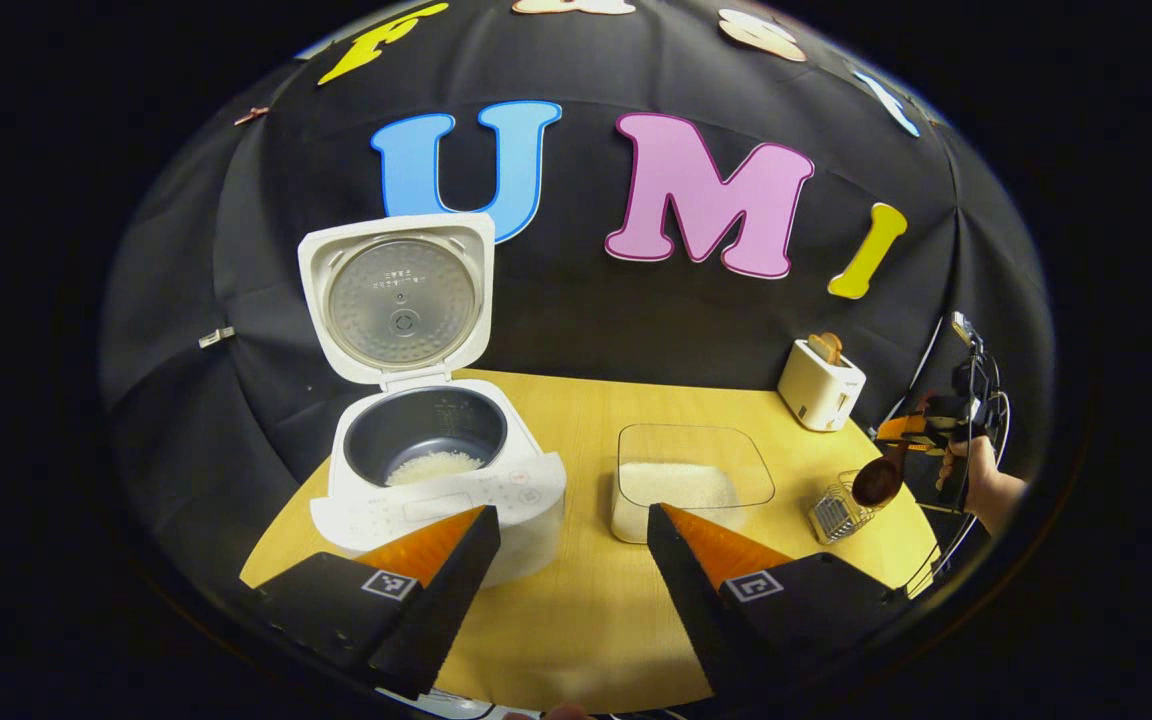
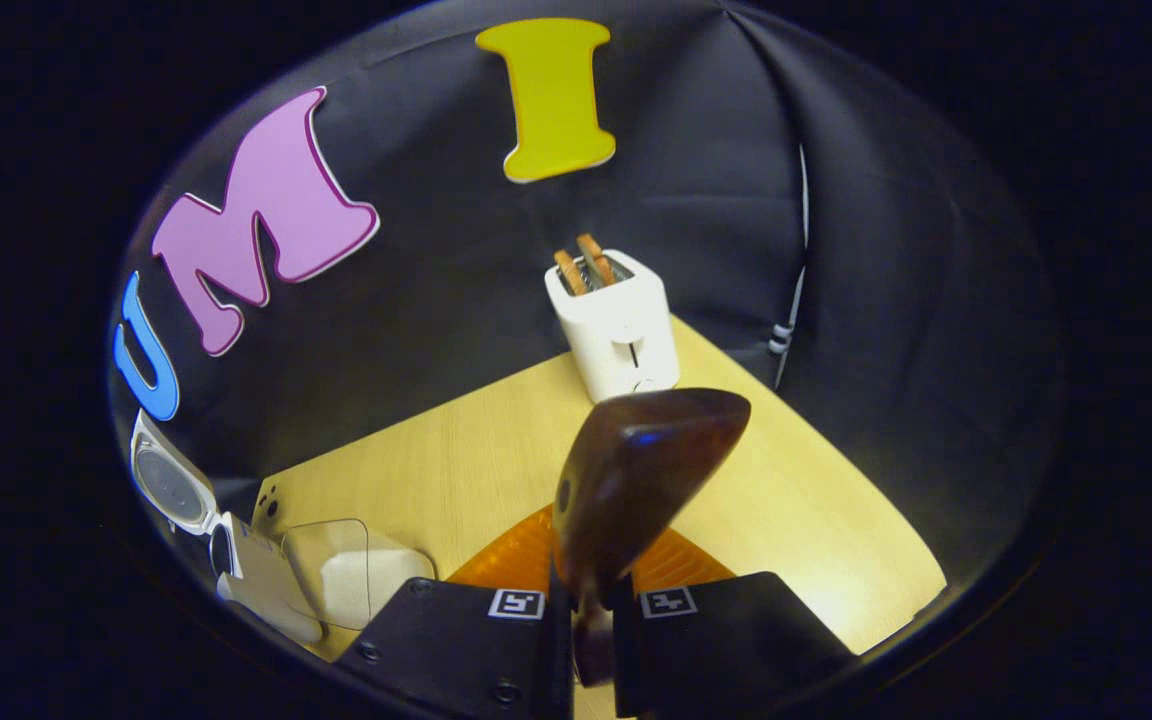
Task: Close the left gripper, press the button to open the rice cooker; take a wooden spoon from the chopstick holder with the right hand, scoop a spoonful of rice and pour it into the rice cooker, then put the wooden spoon back into the chopstick holder.
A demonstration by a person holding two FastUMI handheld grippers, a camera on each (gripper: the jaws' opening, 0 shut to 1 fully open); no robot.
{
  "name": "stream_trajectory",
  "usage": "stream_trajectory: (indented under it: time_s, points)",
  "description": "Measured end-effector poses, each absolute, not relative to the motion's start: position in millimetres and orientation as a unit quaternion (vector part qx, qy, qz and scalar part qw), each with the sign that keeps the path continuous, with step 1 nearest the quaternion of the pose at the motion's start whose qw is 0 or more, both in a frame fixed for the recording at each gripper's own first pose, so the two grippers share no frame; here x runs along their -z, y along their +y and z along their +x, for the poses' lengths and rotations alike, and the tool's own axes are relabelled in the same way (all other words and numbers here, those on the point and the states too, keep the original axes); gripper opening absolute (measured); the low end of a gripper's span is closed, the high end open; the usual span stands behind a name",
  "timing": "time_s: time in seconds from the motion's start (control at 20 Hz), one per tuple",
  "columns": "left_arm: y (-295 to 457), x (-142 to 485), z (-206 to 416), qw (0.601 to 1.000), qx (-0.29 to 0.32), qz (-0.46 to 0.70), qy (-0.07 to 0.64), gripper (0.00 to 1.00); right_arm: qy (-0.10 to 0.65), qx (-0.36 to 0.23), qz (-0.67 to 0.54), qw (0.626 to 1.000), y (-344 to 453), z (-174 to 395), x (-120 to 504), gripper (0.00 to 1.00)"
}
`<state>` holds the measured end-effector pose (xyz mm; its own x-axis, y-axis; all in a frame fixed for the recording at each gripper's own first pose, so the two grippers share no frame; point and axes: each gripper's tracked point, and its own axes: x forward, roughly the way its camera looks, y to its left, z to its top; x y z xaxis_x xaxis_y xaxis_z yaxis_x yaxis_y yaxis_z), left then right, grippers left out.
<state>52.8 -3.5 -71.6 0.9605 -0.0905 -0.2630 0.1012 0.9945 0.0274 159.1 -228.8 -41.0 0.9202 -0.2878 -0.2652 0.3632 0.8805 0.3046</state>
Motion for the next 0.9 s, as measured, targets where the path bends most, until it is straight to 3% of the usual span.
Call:
stream_trajectory:
  time_s: [0.35,0.45,0.5,0.85,0.9]
  points:
    - [36.8,65.1,45.0,0.992,0.044,-0.029,0.116,0.95,0.043,0.167,0.193,0.966,-191.9,144.4,-32.1,0.19]
    - [52.7,65.5,36.1,0.992,0.036,-0.041,0.11,0.92,0.044,0.145,0.179,0.972,-161.1,148.5,-44.1,0.19]
    - [57.7,67.4,32.0,0.992,0.034,-0.051,0.111,0.95,0.044,0.134,0.171,0.975,-144.6,152.5,-49.7,0.2]
    - [98.1,74.3,12.1,0.99,0.019,-0.081,0.112,0.95,0.049,0.047,0.112,0.991,-14.7,205.5,-60.8,0.19]
    - [101.4,72.2,12.4,0.99,0.02,-0.082,0.111,0.92,0.052,0.042,0.107,0.992,-1.2,213.4,-54.3,0.19]
